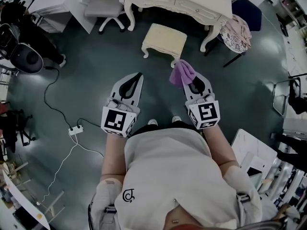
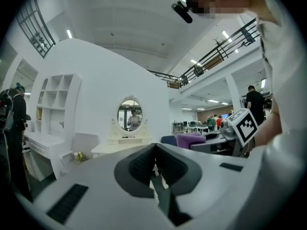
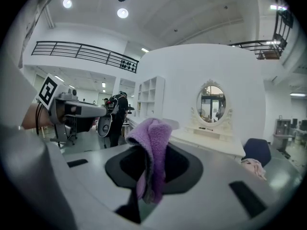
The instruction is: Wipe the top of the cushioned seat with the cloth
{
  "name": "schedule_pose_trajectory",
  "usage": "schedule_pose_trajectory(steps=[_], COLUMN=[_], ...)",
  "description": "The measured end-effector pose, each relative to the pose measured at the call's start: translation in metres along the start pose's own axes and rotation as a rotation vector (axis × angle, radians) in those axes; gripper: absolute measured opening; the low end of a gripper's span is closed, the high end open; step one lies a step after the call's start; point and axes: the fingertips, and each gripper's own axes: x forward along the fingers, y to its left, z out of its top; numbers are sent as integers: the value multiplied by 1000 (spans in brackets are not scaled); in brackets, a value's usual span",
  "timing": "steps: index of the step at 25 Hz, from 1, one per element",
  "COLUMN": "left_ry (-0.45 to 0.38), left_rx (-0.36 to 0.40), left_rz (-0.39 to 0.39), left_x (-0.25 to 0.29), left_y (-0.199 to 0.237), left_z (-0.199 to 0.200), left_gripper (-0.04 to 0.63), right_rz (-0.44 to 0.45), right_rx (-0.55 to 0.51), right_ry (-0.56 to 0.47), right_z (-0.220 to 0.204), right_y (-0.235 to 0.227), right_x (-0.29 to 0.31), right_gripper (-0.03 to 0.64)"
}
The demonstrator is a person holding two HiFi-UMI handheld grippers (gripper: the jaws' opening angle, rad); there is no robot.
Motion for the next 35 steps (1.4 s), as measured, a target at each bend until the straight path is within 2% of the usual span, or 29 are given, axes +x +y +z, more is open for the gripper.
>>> schedule_pose_trajectory(steps=[4, 7, 14, 19, 25, 29, 33, 35], left_ry=[11, -1, 8, 37, 63, 64, 30, 56], left_rx=[-15, 19, 12, 33, 53, 39, 29, 22], left_rz=[-22, -31, -45, -57, -81, -90, -121, -134], left_x=[-4, 2, 49, 116, 229, 294, 345, 360], left_y=[16, 22, 54, 81, 119, 141, 153, 161], left_z=[-7, -3, -12, -19, -12, -9, -1, -10], left_gripper=[12, 12, 12, 12, 12, 12, 12, 12], right_rz=[-12, -16, -48, -45, -55, -56, -76, -84], right_rx=[18, 19, 33, 34, 58, 90, 79, 80], right_ry=[18, 29, 35, 31, 42, 59, 70, 84], right_z=[1, -2, -12, -17, -15, -18, -21, -27], right_y=[13, 17, -16, -67, -149, -192, -224, -233], right_x=[15, 26, 75, 132, 207, 249, 281, 293], right_gripper=[81, 81, 81, 81, 81, 81, 81, 81])
